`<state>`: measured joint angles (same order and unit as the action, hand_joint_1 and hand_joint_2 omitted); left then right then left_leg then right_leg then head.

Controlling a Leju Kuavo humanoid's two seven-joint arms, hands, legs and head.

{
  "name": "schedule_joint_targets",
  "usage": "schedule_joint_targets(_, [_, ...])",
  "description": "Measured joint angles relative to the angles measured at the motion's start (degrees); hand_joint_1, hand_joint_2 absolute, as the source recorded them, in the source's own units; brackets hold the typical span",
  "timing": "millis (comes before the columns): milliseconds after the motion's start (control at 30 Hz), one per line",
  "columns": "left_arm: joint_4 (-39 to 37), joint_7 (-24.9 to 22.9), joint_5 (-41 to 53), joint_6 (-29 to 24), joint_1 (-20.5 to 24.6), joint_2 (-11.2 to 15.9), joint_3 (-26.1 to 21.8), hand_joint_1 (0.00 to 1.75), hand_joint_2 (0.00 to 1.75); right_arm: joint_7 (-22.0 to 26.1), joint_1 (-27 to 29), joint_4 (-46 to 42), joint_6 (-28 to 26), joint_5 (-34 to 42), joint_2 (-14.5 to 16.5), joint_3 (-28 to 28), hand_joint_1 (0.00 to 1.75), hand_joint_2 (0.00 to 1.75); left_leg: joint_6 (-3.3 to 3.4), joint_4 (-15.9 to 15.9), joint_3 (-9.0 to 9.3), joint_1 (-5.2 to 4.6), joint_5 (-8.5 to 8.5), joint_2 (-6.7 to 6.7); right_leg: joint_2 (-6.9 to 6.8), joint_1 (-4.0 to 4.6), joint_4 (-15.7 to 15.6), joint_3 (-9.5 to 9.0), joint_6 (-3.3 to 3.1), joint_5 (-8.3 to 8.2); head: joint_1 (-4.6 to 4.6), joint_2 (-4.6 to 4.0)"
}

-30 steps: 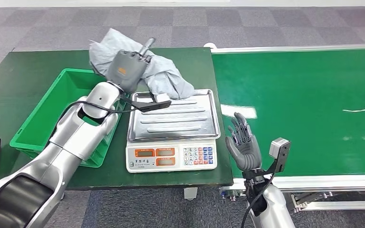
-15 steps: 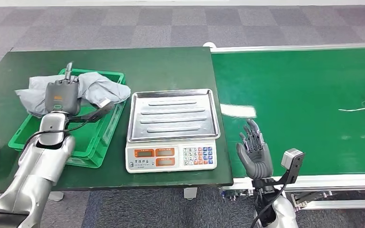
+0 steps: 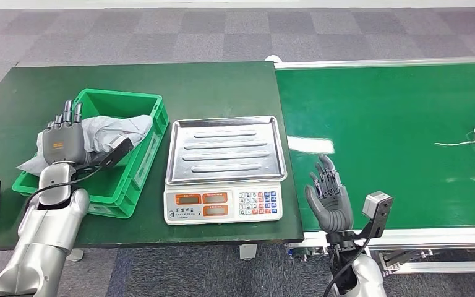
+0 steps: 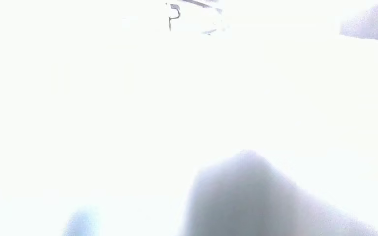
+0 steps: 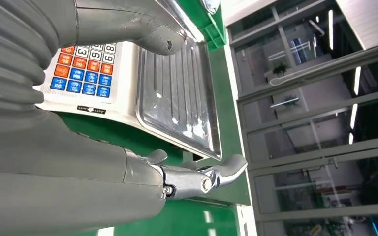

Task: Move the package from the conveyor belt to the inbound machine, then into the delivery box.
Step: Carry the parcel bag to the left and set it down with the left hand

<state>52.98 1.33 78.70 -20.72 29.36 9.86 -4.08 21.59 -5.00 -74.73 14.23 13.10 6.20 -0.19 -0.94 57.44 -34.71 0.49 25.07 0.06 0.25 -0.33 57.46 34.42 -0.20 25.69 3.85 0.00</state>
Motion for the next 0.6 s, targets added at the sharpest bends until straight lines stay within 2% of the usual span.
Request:
schedule_joint_targets(100, [2.42, 5.23, -11.68, 4.86, -0.52, -1.16, -0.22, 0.0, 1.75, -0.05, -0.57, 0.14, -0.63, -0.34, -0.05, 0.02, 0.0, 1.75, 0.0, 0.0, -0.01, 0.0, -0.01, -0.03, -0.02, 0.0, 0.0, 0.0, 0.01, -0.01, 0.0, 0.0])
schedule_joint_targets(333, [10.01, 16.21, -47.65, 25.6, -1.55, -2.13, 0.24, 0.0, 1.75, 0.53, -2.8, 1.84, -1.1, 0.07, -0.32, 0.39, 0.0, 1.75, 0.0, 0.01, -0.01, 0.0, -0.01, -0.03, -0.01, 0.0, 0.0, -0.02, 0.03, -0.02, 0.0, 0.0])
schedule_joint_targets(467, [14.43, 18.36, -62.62, 33.77, -3.09, -2.71, 0.7, 0.0, 1.75, 0.54, -3.27, 2.37, -1.39, -1.17, -0.29, 1.5, 0.0, 1.75, 0.0, 0.01, -0.01, 0.0, 0.01, -0.03, -0.01, 0.0, 0.0, 0.0, 0.03, -0.02, 0.0, 0.0])
schedule_joint_targets(600, [16.04, 17.82, -76.99, 43.37, -3.32, -3.14, 1.17, 0.0, 1.75, 0.43, -4.56, 2.91, -1.56, -2.76, -0.23, 2.55, 0.0, 1.75, -0.01, 0.01, -0.01, 0.0, 0.0, -0.03, -0.01, 0.0, 0.0, 0.0, 0.02, -0.02, -0.01, 0.0])
